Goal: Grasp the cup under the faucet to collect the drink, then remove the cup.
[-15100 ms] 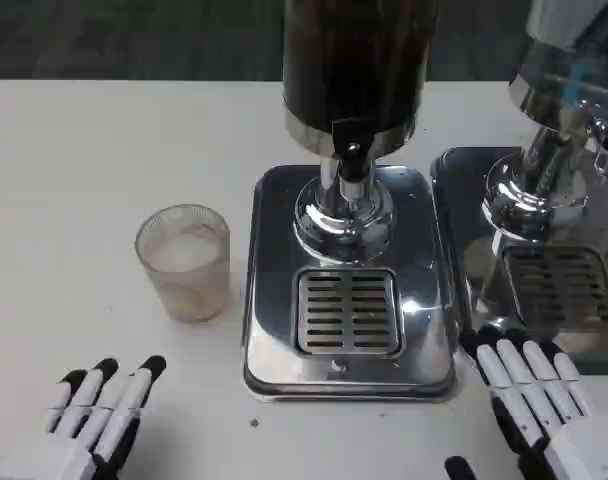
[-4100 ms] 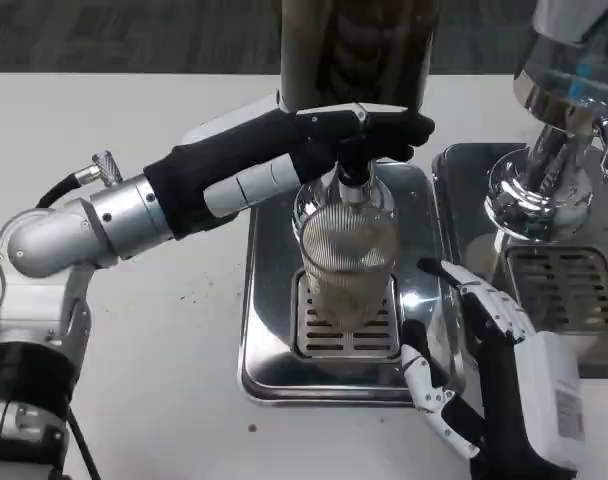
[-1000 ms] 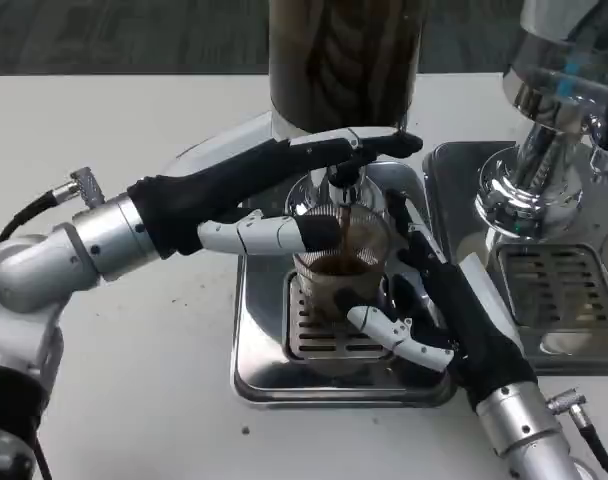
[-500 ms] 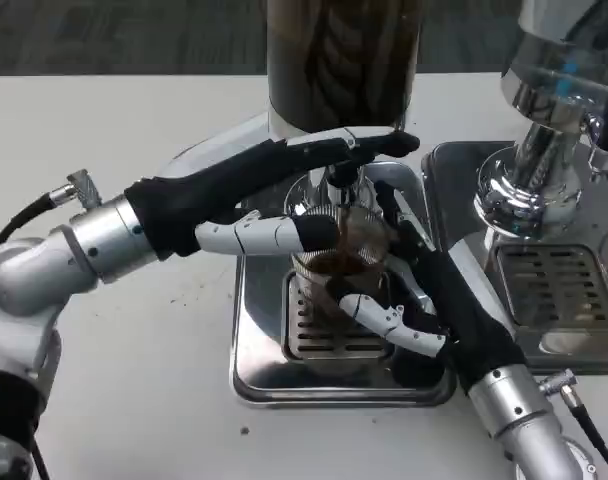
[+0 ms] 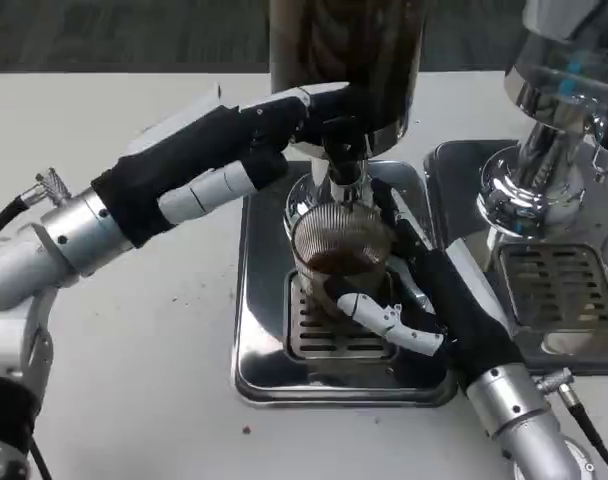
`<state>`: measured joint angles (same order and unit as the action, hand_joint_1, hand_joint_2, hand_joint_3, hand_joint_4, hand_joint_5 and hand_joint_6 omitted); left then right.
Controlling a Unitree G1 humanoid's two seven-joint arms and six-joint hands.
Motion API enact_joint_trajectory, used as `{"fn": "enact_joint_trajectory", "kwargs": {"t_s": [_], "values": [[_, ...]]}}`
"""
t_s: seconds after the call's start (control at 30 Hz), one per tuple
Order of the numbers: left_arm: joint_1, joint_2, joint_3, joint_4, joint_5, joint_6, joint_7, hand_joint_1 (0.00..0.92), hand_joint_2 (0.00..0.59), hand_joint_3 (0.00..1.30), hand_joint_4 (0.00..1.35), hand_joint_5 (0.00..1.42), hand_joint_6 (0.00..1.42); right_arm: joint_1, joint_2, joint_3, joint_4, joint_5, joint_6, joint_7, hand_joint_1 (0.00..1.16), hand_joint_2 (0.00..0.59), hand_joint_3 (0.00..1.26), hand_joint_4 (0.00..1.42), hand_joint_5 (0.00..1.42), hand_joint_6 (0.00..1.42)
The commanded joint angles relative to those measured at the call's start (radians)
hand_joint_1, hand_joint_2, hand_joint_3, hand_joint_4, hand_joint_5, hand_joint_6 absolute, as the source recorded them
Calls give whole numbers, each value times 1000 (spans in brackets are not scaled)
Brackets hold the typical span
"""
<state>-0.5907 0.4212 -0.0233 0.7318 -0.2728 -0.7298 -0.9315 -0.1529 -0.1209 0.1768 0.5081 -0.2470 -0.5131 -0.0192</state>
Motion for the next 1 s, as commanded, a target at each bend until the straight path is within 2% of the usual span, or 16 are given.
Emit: {"fn": "enact_joint_trajectory", "kwargs": {"t_s": [0.03, 0.2, 0.57, 1.0], "values": [[21, -19, 55, -41, -68, 72, -12, 0, 97, 196, 133, 124, 85, -10, 6, -3, 15, 8, -22, 1, 588, 233, 0, 0, 3, 94], [61, -28, 98, -66, -88, 130, -3, 0, 98, 218, 156, 136, 96, -16, 4, 1, 22, -8, -21, -8, 618, 221, 0, 0, 15, 95], [149, -16, 178, -58, -78, 169, 9, 0, 108, 247, 186, 153, 101, -24, 3, 11, 44, -34, -18, -22, 654, 210, 0, 0, 15, 111], [227, -10, 210, -62, -65, 195, 34, 0, 114, 289, 212, 164, 118, -29, 11, 21, 51, -71, 26, -57, 699, 207, 0, 29, 88, 166]]}}
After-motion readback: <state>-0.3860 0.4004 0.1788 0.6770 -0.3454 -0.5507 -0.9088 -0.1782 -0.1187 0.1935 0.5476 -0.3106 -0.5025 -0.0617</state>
